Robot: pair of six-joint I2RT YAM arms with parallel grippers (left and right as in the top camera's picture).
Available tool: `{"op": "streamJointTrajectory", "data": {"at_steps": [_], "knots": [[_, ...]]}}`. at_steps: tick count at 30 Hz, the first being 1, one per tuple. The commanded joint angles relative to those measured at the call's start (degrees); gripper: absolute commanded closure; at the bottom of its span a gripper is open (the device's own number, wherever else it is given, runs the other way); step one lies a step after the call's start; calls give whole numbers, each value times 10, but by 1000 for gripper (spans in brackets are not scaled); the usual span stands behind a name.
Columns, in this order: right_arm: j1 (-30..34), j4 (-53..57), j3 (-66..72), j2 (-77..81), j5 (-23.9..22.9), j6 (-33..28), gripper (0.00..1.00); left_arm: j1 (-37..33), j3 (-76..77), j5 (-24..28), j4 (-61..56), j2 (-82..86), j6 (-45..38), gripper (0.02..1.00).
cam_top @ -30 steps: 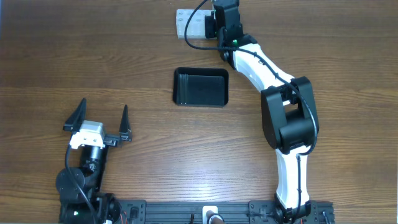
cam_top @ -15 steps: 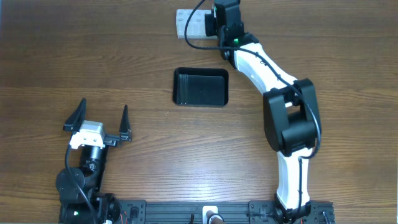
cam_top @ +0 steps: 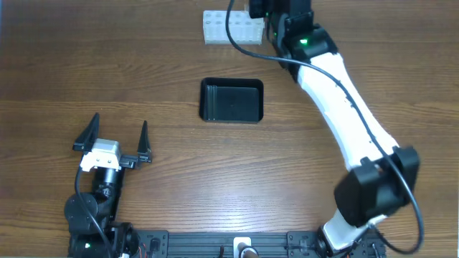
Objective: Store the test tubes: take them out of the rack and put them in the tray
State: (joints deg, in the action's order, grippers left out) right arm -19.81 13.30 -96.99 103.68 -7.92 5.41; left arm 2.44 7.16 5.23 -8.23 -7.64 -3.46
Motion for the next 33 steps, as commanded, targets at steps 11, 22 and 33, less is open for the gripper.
{"op": "streamJointTrajectory", "data": {"at_steps": [11,22,33], "knots": [[10,214,-7,28,275,40,976,-4,-3,7,-2,5,-6,18],[10,285,-7,146,290,37,991,-4,-3,7,-2,5,-6,18],[-7,328,-7,156,245,52,989,-4,-3,7,-2,5,-6,18]]}}
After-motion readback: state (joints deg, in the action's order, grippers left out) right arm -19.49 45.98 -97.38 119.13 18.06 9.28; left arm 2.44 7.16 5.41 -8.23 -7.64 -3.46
